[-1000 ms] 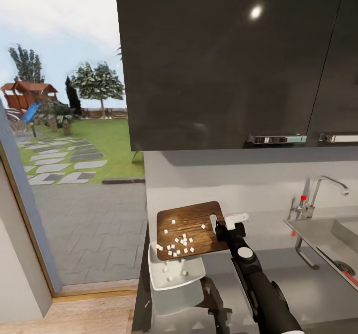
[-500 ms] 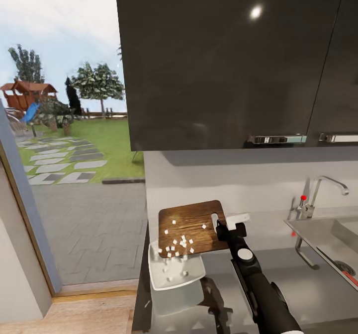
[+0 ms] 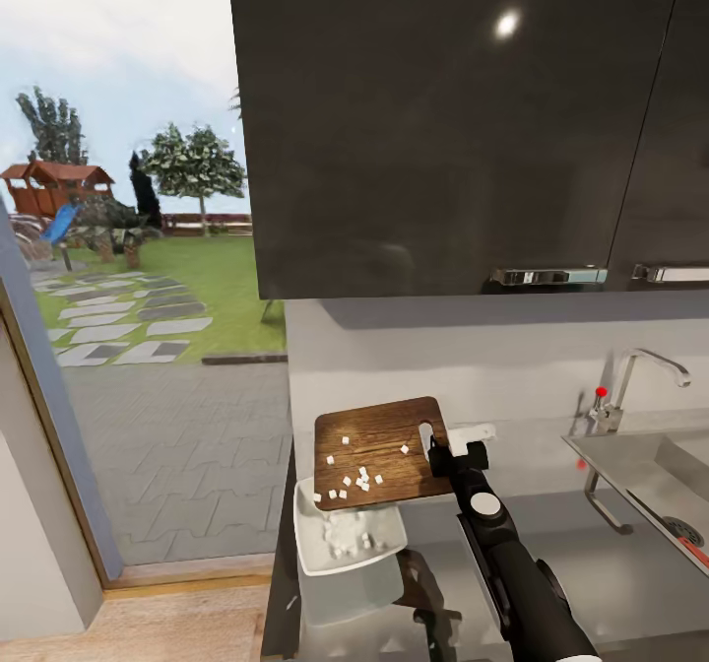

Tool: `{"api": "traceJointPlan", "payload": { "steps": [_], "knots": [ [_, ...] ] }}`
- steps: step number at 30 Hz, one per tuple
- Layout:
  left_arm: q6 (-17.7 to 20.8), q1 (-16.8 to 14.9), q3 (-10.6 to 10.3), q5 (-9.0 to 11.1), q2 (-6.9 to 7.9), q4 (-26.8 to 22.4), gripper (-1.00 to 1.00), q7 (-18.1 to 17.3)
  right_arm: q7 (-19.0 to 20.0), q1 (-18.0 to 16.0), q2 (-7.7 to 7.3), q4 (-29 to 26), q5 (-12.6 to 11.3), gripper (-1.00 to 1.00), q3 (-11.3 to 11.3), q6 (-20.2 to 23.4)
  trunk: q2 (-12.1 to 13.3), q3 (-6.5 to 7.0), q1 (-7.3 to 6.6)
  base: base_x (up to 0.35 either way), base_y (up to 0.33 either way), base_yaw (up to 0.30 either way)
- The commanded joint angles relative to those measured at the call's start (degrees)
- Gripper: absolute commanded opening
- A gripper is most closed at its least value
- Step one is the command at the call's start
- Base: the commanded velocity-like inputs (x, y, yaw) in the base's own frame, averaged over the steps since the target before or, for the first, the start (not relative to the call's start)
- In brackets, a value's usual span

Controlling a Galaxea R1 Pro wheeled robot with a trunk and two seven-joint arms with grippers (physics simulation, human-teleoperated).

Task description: In the kitchen, take the Vidalia onion out of the sink, dice it on the chopping board with the paring knife, put the diced onion into the bowl on the countertop, then place both the paring knife and the chopping board into the sink.

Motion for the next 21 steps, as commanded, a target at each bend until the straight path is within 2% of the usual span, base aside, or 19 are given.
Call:
{"api": "traceJointPlan", "payload": {
  "steps": [1, 7, 21],
  "knots": [
    [-0.12, 0.03, -0.15, 0.51, 0.02, 0.05, 1.0, 0.21, -0.23, -0.01, -0.05, -0.05, 0.53, -1.0, 0.11, 0.44, -0.03, -0.01, 0.02, 0.0, 0.0, 0.0],
    [-0.12, 0.03, -0.15, 0.51, 0.0, 0.27, 1.0, 0.21, -0.23, -0.01, -0.85, -0.05, 0.48, -1.0, 0.11, 0.45, -0.03, -0.01, 0.02, 0.0, 0.0, 0.0],
    [-0.12, 0.03, -0.15, 0.51, 0.01, 0.3, 1.0, 0.21, -0.31, -0.01, -1.04, -0.05, 0.53, -1.0, 0.2, 0.41, -0.03, -0.01, 0.02, 0.0, 0.0, 0.0]
  ]
}}
